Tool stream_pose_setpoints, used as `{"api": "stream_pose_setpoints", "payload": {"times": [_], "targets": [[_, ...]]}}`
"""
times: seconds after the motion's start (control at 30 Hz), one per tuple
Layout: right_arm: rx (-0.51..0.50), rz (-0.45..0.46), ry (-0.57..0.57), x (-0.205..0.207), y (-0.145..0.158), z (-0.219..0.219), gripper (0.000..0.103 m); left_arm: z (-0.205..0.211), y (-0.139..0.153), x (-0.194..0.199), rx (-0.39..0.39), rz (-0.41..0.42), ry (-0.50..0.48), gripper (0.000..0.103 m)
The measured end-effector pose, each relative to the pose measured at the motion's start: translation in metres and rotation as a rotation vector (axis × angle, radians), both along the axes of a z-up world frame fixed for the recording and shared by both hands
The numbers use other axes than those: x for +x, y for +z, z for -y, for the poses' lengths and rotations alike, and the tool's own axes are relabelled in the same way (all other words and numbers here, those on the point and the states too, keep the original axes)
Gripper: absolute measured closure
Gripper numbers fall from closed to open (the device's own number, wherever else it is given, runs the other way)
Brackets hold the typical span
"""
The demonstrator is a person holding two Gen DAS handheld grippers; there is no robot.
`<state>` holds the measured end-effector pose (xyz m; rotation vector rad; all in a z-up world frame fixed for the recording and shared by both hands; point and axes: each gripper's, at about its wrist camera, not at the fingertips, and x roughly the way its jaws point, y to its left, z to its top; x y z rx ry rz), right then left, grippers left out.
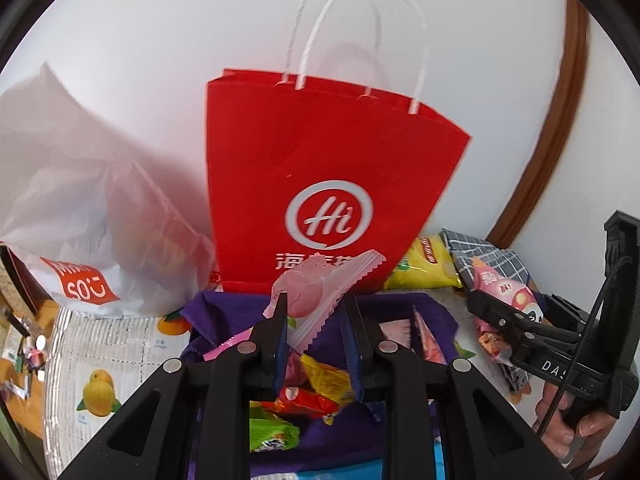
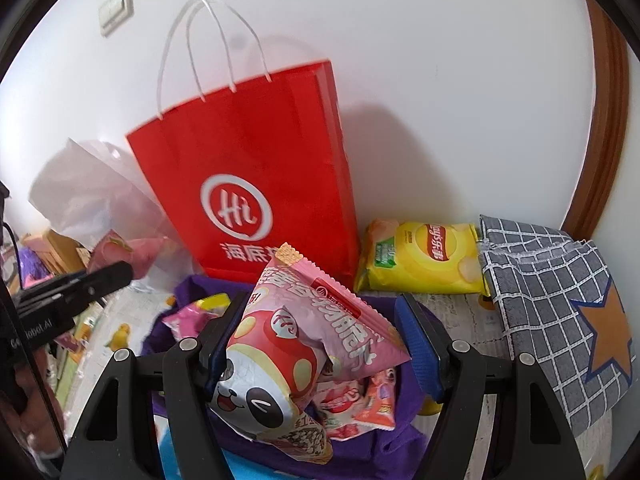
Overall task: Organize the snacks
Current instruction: 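Lower both held packets toward the towel with both tools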
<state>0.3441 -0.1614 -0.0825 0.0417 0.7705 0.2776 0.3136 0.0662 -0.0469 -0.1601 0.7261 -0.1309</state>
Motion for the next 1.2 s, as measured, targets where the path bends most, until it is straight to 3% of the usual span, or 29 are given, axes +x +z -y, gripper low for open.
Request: {"api": "stream_pose_setpoints", "payload": {"times": [0.53,0.9,1.2], "targets": [[-0.083,-0.182,0.069,0.030,-0.068,-0.009,0.031,-0.027,-0.031,0.021,-0.022,-0.117,0.061,0.080],[-0.145,-0.189,0.030,0.033,-0.072,0.001,0.031,-0.014,-0.041,0.028,-0.030,-0.157,0.017,0.080],[-0.127,-0.195,0.050,0.033,-0.069,0.006,0.031,0.000,-0.053,0.034,-0.017,-0.210,-0.008,0.080]]}}
